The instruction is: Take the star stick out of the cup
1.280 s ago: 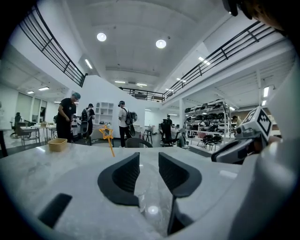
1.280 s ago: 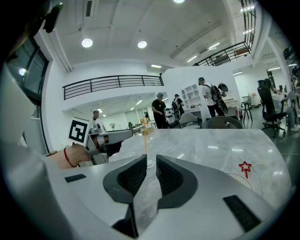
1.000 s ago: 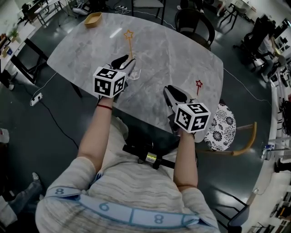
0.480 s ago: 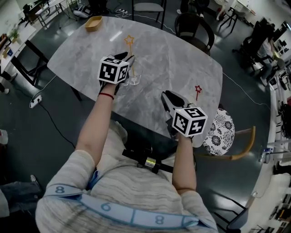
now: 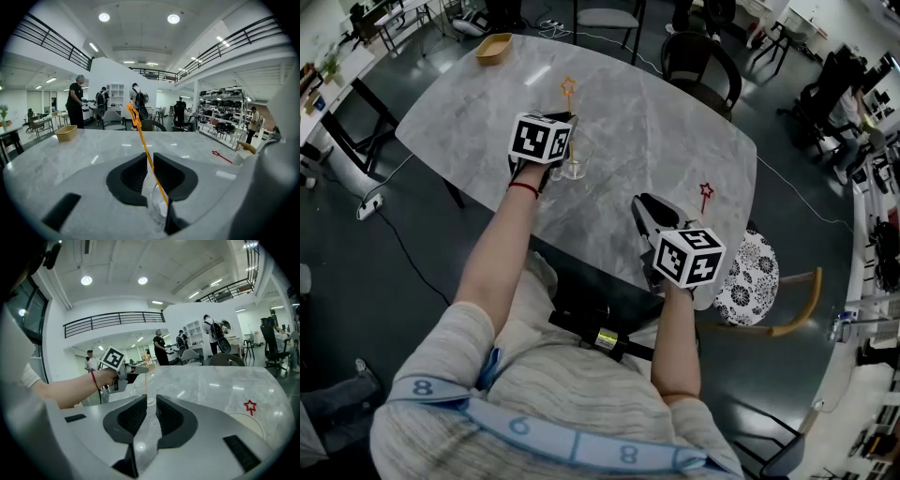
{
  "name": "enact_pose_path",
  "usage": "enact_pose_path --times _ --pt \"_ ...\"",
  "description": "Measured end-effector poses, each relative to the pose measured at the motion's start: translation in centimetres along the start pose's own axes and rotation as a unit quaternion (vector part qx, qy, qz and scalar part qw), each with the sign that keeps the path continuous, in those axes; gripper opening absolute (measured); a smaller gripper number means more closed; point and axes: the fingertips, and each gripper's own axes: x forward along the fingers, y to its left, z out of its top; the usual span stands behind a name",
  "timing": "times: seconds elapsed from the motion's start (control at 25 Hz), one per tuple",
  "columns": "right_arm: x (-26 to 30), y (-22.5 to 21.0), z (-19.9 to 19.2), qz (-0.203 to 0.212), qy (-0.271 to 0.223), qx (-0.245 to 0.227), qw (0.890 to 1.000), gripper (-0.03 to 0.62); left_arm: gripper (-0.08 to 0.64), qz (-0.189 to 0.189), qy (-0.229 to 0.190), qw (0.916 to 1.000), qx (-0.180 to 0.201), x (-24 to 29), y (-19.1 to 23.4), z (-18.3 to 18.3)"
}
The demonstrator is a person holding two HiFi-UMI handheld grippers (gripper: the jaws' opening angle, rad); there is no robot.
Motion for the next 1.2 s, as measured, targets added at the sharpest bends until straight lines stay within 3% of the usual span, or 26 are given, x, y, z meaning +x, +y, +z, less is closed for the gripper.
enact_pose_path --times 0.24,0.56,0.76,1.08,1.2 --pt "-0.2 0.2 0.3 0.000 -0.002 0.001 1.000 0.043 0.020 -0.011 -0.025 0.9995 -0.015 -0.9 -0.9 1.0" --pt "-0.7 0.0 1.1 -0.004 -0.017 0.001 1.000 0.043 0.017 -0.019 -0.088 0.9956 0.027 -3.4 -3.5 5.1" --pt "-1.3 -0.4 1.7 -0.011 -0.028 0.005 1.000 0.043 0.017 -0.047 -0.131 0.9891 0.048 -5.8 -6.7 8.3" --pt "-2.2 -1.1 2.3 -0.020 -0.036 0.007 0.999 0.043 0.017 -0.102 -0.143 0.9830 0.053 -6.7 -12.3 9.2" --pt "-2.4 -1.5 2.4 -0.025 -0.037 0.009 0.999 0.043 0.017 -0.134 -0.128 0.9822 0.032 -6.5 -14.0 8.7"
